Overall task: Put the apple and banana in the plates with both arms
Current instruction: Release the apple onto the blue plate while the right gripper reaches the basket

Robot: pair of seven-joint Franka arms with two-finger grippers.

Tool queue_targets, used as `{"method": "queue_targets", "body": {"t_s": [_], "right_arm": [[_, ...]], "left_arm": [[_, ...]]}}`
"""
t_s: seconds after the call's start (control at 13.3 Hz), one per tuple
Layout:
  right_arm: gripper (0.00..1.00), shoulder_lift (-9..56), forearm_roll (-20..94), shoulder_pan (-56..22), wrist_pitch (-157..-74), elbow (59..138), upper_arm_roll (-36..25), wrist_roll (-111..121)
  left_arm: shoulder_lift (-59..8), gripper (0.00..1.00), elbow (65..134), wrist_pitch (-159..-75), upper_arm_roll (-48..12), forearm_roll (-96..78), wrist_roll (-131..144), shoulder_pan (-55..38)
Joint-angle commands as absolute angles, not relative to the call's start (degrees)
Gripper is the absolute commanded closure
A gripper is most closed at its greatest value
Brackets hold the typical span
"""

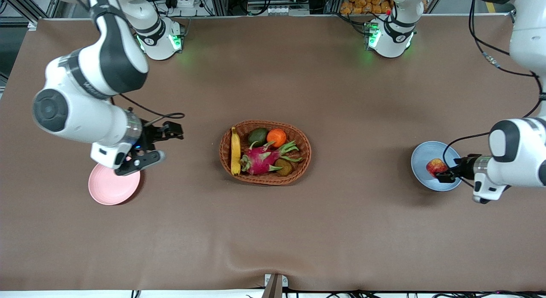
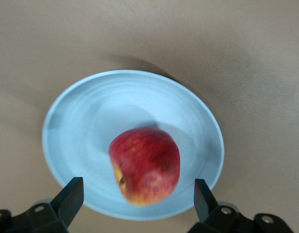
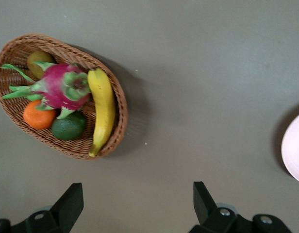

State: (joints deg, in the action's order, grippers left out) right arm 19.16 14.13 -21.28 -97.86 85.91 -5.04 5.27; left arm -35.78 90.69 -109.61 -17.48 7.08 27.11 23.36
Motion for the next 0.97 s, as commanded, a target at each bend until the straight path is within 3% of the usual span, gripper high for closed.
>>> {"method": "queue_targets", "body": {"t_s": [0.0,0.38,0.53,0.9], "right_arm": [[0.0,20.03,14.85,-25.65,-101.41,86.04,-5.54,2.56],[0.0,22.93,13.89,-31.11,-109.13,92.7,-5.62,2.02],[0.0,24.6,13.89,-33.65,-116.85,96.4,-5.62,2.02],[0.0,28.74,13.8,-35.95,-127.09,97.56,-5.62,2.55]], "left_arm": [[-27.53,0.0,90.44,-106.09,-18.28,8.0,27.69,23.82],[-12.07,0.0,89.13,-101.34,-17.75,7.99,24.17,24.08],[-10.03,0.0,83.69,-97.16,-17.84,8.09,24.52,23.99],[-7.74,0.0,81.56,-93.6,-19.5,7.56,24.26,23.29]]}}
